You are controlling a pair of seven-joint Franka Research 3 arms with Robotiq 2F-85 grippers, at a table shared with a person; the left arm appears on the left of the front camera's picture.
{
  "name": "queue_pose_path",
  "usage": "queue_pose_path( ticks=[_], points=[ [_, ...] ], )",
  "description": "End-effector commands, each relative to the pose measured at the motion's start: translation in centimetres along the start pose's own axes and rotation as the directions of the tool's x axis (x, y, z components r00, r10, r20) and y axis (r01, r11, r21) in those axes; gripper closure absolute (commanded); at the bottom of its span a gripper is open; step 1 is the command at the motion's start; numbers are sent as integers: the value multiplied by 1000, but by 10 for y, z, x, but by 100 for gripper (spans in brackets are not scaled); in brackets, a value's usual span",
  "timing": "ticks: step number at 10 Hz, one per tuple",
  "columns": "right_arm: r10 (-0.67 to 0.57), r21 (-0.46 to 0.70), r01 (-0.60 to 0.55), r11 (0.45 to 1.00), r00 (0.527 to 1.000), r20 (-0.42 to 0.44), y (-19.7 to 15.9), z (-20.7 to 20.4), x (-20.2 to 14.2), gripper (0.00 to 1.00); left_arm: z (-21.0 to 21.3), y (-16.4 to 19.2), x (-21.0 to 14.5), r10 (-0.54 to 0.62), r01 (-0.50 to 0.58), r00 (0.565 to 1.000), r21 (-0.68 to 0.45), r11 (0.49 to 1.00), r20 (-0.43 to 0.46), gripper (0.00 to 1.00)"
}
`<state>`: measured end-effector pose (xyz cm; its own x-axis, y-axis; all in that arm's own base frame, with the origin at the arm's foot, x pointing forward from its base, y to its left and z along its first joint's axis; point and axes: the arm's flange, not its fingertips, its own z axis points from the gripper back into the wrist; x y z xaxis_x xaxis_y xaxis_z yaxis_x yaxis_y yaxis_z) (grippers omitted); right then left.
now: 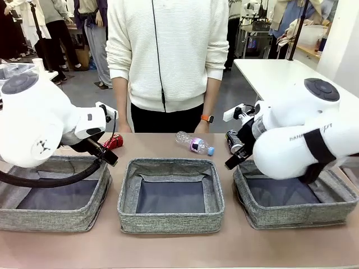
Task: Sort the waste into the appropriate baskets.
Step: Pick up the waste item pointed out by the person.
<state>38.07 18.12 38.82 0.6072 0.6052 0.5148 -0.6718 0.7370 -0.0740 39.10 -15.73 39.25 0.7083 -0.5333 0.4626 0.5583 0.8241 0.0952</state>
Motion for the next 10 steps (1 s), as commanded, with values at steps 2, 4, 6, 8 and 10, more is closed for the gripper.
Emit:
queue_pose_path(
  ticks=[2,4,6,8,10],
  points=[
    [133,126,-170,977,956,263,-20,171,-46,0,159,-63,-2,-123,128,983,-25,992,139,0],
    [133,73,-167,983,930,343,-29,214,-80,0,204,-83,-36,-178,173,963,41,984,204,0],
    [126,72,-157,985,937,325,-39,215,-6,0,205,-85,3,-180,179,967,24,984,182,0],
    [126,72,-157,985,937,325,-39,215,-6,0,205,-85,3,-180,179,967,24,984,182,0],
    [144,187,-207,960,942,305,-57,243,-33,0,238,-78,-5,-66,112,978,-235,966,196,0]
  ],
)
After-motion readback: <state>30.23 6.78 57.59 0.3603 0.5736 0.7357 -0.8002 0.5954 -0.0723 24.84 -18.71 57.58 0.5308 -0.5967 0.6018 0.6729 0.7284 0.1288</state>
